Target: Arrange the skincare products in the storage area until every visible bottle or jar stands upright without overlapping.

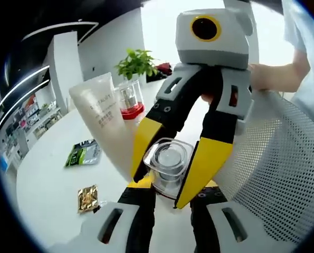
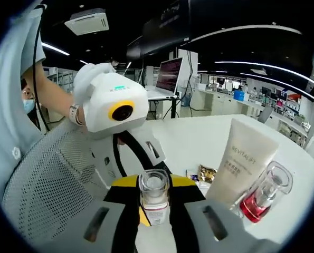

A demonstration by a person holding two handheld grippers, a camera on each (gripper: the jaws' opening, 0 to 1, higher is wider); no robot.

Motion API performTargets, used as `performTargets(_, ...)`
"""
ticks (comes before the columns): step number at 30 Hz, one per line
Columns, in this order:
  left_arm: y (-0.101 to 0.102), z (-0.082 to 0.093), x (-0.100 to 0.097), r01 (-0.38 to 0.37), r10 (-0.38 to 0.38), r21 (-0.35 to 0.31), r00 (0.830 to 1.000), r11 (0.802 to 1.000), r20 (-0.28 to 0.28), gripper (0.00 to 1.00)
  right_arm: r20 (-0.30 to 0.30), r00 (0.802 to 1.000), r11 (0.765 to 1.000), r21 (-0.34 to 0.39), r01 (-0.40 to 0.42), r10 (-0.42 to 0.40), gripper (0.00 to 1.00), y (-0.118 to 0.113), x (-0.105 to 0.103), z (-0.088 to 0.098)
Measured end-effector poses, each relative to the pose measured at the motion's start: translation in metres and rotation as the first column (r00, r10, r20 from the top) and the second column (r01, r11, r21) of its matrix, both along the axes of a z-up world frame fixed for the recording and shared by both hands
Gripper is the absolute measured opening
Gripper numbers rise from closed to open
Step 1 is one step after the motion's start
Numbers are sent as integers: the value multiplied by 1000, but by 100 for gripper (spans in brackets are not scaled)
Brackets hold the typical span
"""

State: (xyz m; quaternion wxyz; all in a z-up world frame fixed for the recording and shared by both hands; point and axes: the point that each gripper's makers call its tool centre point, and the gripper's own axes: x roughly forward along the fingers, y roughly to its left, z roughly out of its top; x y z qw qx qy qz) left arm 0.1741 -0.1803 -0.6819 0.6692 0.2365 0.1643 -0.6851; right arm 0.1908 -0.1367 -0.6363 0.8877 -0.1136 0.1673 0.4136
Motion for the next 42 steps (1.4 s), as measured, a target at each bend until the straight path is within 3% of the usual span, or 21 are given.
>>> performTargets(5,-2,-4,6,-29,29,2,1000,1000,5,22,-12,999,999,-24,31,-31,21,-5,4,-4)
performTargets(14,-2,-7,10,-62,61,-15,996,998,-60,21,-24,997,996,-47,70,-71,22,-10,8,-7)
performTargets(21,-3,-6,12,-64,63,-28,997,998,-47,21,3,997,996,-40,82,-81,24,-11,9,-2)
performTargets(24,-4,-6,12,-60,59,-32,997,998,-41,21,18,995,995,-26,101,-101,31,-13,12,2)
performTargets(42,-4,1,14,-45,45,-60,999,997,-6,21,17,997,997,-4,76,-76,35,-8,6,5)
